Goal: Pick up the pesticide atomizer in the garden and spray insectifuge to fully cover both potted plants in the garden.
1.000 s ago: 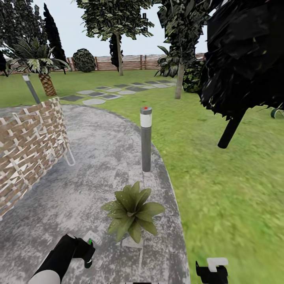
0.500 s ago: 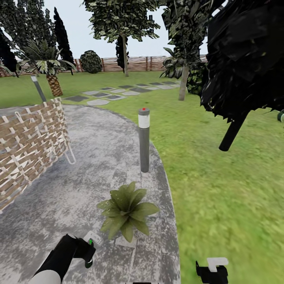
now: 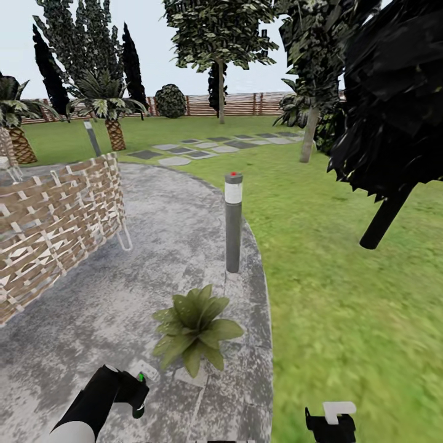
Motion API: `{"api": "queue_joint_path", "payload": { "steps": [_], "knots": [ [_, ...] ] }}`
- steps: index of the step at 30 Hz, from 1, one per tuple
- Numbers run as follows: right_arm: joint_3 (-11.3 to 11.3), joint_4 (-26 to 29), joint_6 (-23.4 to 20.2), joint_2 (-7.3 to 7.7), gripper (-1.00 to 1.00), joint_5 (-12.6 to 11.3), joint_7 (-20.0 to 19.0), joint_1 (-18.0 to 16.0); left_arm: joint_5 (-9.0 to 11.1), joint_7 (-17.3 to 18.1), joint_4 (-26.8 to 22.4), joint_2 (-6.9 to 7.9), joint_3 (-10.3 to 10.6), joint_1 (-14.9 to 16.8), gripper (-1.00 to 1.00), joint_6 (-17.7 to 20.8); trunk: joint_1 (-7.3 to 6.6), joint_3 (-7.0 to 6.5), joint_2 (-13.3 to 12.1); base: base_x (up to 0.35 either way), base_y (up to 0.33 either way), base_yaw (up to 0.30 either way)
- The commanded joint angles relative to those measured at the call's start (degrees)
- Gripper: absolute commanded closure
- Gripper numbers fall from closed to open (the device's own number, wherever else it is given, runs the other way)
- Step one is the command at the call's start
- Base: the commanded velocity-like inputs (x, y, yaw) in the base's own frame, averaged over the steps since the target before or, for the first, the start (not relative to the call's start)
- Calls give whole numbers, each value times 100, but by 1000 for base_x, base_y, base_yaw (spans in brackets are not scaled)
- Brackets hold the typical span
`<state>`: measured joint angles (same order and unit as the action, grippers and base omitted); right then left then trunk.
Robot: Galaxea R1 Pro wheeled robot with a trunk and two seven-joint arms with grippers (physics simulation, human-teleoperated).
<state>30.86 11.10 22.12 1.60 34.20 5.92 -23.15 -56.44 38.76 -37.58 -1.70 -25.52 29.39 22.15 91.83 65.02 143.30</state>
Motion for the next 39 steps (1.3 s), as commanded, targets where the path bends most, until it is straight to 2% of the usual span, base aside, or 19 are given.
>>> {"api": "queue_joint_path", "payload": {
  "steps": [1, 5, 6, 10, 11, 14, 16, 20, 24, 26, 39],
  "knots": [
    [34, -12, 22, -1, -100, 61, 23, -5, -27, 50, -13, -7, -39, 5, 100, 37, 0, 5, 2, 77, -254, 67],
    [34, -11, 22, -2, -100, 60, 20, -5, -71, 185, -11, 61, 6, 57, 100, 57, 0, 5, 2, 22, -71, 17],
    [34, -11, 20, -2, -100, 60, 18, -5, -131, 639, -30, 142, 13, 102, 100, 104, 0, 5, 2, 2, -6, 1],
    [34, -11, 20, 3, -100, 57, 19, -5, -368, 1470, -129, 442, 23, 483, 100, 574, 0, 5, 2, 1, -2, 0],
    [34, -11, 20, 0, -100, 57, 20, -5, -515, 1689, -153, 527, 22, 574, 100, 661, 0, 5, 2, 0, 0, 0],
    [34, -11, 20, -1, -100, 56, 21, -5, -757, 1931, -183, 631, 21, 627, 100, 717, 0, 5, 2, 0, 0, 43],
    [34, -11, 20, -2, -100, 58, 21, -5, -808, 2089, -187, 646, 21, 635, 100, 726, 0, 5, 2, 0, 0, 192],
    [34, -11, 20, -2, -100, 60, 23, -5, -835, 2180, -188, 604, 32, 638, 100, 729, 0, 5, 2, 0, 0, 260],
    [34, -11, 20, -2, -100, 57, 20, -5, -842, 2188, -188, 589, 399, 631, 100, 748, 0, 5, 2, 0, -46, 243],
    [34, -11, 20, 4, -100, 55, 16, -5, -842, 2188, -189, 586, 464, 630, 100, 754, 0, 5, 2, 0, -209, 72],
    [34, -11, 20, 13, -100, 53, 21, -5, -838, 2188, -194, 636, 476, 644, 100, 766, 0, 5, 2, 40, -269, 3]
  ]
}}
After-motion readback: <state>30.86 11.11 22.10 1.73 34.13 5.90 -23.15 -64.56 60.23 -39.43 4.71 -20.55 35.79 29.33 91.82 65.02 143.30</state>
